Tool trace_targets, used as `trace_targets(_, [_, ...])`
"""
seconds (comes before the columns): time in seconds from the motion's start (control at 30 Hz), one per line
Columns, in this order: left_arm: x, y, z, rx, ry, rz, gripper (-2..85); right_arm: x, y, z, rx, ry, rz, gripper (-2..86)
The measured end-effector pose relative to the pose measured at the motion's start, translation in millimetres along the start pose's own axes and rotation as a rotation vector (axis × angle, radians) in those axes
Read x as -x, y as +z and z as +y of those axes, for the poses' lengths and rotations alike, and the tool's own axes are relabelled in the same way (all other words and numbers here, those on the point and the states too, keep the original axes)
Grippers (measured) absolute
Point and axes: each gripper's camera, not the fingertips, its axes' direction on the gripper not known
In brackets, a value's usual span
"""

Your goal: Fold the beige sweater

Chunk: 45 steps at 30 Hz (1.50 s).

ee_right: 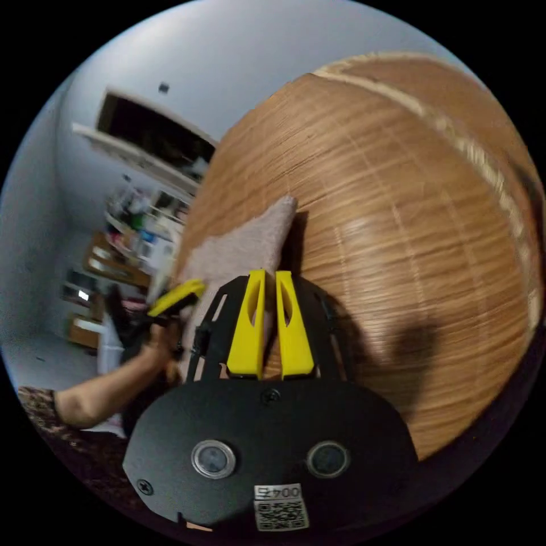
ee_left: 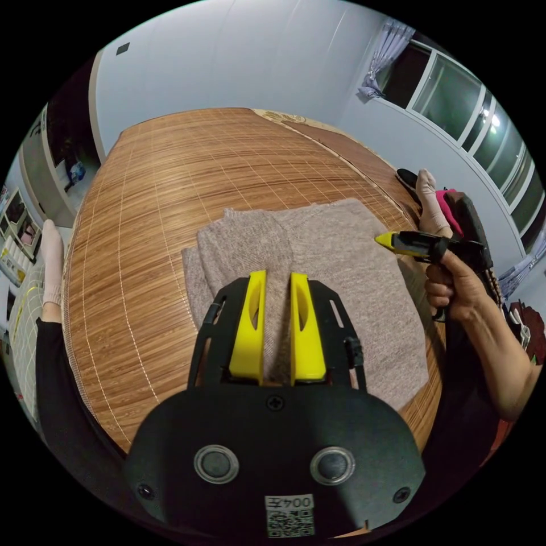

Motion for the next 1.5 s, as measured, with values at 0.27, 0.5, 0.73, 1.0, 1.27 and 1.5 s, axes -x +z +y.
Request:
trace_targets(0.27, [-1, 5, 0, 0.003, -0.004, -0.003, 5.2, -45, -4, 0, 0.016, 0.148, -0.172, 8.6])
trace_targets(0.5, [-1, 7, 1, 0.004, -0.005, -0.002, 5.1, -50, 11, 17, 0.202, 0.182, -0.296, 11.7])
trace_targets(0.73, [0, 8, 5, 0.005, -0.001, -0.011, 5.1, -19, 18, 24, 0.201, -0.003, -0.06, 6.4])
trace_targets(1.0, [5, 7, 9, 0.007, -0.001, -0.02, 5.0, -37, 9, 51, 0.268, 0.081, -0.17, 10.2])
trace_targets(1.27, [19, 3, 15, 0.007, -0.003, -0.015, 4.9, -27, 20, 133, 0.445, 0.155, -0.249, 10.4])
trace_targets(1.5, [42, -2, 18, 0.01, -0.022, 0.02, 4.5, -18, 25, 168, 0.378, 0.164, -0.135, 5.0])
